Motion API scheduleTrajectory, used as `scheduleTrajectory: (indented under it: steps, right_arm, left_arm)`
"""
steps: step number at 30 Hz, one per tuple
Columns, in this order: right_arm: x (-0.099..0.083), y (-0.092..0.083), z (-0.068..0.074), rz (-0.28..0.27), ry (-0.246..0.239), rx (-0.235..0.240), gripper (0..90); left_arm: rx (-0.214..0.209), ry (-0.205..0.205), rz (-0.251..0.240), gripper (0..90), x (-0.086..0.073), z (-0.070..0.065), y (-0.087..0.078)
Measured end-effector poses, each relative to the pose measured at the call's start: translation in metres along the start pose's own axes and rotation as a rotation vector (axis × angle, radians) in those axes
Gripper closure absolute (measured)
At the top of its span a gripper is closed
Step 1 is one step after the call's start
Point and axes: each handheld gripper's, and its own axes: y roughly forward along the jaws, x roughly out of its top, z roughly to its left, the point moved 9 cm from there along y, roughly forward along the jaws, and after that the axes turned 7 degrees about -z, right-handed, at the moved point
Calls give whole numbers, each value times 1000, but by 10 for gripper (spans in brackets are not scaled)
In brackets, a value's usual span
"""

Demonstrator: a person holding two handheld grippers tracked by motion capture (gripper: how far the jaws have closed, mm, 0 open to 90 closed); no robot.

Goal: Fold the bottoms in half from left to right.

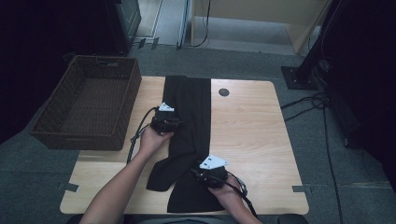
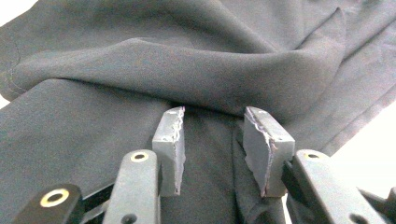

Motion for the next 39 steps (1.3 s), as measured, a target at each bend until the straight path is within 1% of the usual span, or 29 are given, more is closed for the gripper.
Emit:
scheduleTrajectory:
  steps: [1, 2, 3, 5, 6, 7, 9, 11, 12, 14, 15, 17, 19, 20, 21, 22, 23, 25, 26, 27, 28, 29, 31, 32, 34, 36, 37, 39]
  right_arm:
    - [0, 0, 0, -1, 2, 5, 576]
    - [0, -1, 0, -3, 3, 11, 576]
    - [0, -2, -1, 3, 13, 15, 576]
    - [5, -7, -5, -13, 31, 8, 581]
    - [9, -10, -9, -23, 29, -8, 585]
    - [14, -14, -14, -38, 26, -27, 587]
    - [27, -20, -28, -70, 37, -61, 589]
    - [40, -19, -43, -88, 50, -90, 577]
    - [48, -14, -53, -92, 59, -106, 561]
    - [56, 2, -63, -81, 79, -116, 544]
    - [60, 15, -70, -63, 88, -128, 544]
    - [65, 33, -77, -46, 100, -141, 543]
    - [68, 53, -82, -29, 120, -149, 543]
    - [67, 61, -84, -10, 116, -165, 543]
    - [66, 69, -85, 7, 105, -173, 543]
    - [65, 76, -86, 17, 104, -174, 543]
    - [63, 80, -87, 32, 96, -185, 544]
    - [60, 86, -91, 57, 63, -221, 551]
    - [60, 87, -94, 45, 68, -235, 570]
    - [60, 86, -96, 43, 82, -247, 604]
    - [59, 86, -99, 40, 93, -244, 665]
    - [57, 83, -102, 44, 104, -244, 753]
    - [55, 78, -109, 65, 107, -262, 871]
    - [54, 75, -111, 77, 113, -264, 891]
    - [52, 69, -115, 93, 128, -262, 895]
    - [55, 58, -117, 76, 131, -271, 896]
    - [57, 49, -119, 55, 134, -281, 897]
    - [59, 34, -122, 31, 143, -297, 898]
  left_arm:
    - [2, 9, 10, 705, -3, -1, 2]
    - [1, 24, -7, 706, -4, -1, 3]
    - [4, 23, -22, 706, -5, -1, 3]
    - [-9, -10, -35, 691, -6, -2, 3]
    - [-11, -12, -27, 681, -6, -1, 2]
    - [-5, 5, -22, 682, -7, -2, 2]
    - [5, 35, -12, 680, -7, -3, 1]
    - [0, 22, -6, 658, -8, -5, 1]
    - [-3, 20, -1, 653, -8, -6, 0]
    - [-15, 3, -8, 653, -10, -7, -2]
    - [-20, 2, -8, 652, -11, -7, -3]
    - [-30, -10, -28, 651, -13, -7, -5]
    - [-40, -19, -31, 651, -15, -8, -7]
    - [-43, -21, -29, 651, -15, -8, -8]
    - [-46, -23, -25, 651, -15, -8, -9]
    - [-47, -22, -25, 651, -15, -8, -9]
    - [-48, -17, -20, 651, -16, -8, -10]
    - [-47, -10, -19, 651, -17, -8, -11]
    - [-45, -5, -18, 651, -17, -8, -11]
    - [-44, -1, -14, 651, -18, -8, -11]
    - [-39, 3, -8, 651, -18, -8, -12]
    - [-35, 7, -5, 651, -18, -7, -12]
    - [-28, 10, -17, 651, -19, -8, -12]
    - [-27, 11, -20, 651, -19, -8, -13]
    - [-22, 19, -23, 653, -20, -8, -12]
    - [-17, 24, -24, 654, -20, -8, -12]
    - [-16, 24, -24, 655, -20, -8, -12]
    - [-14, 26, -23, 656, -20, -8, -13]
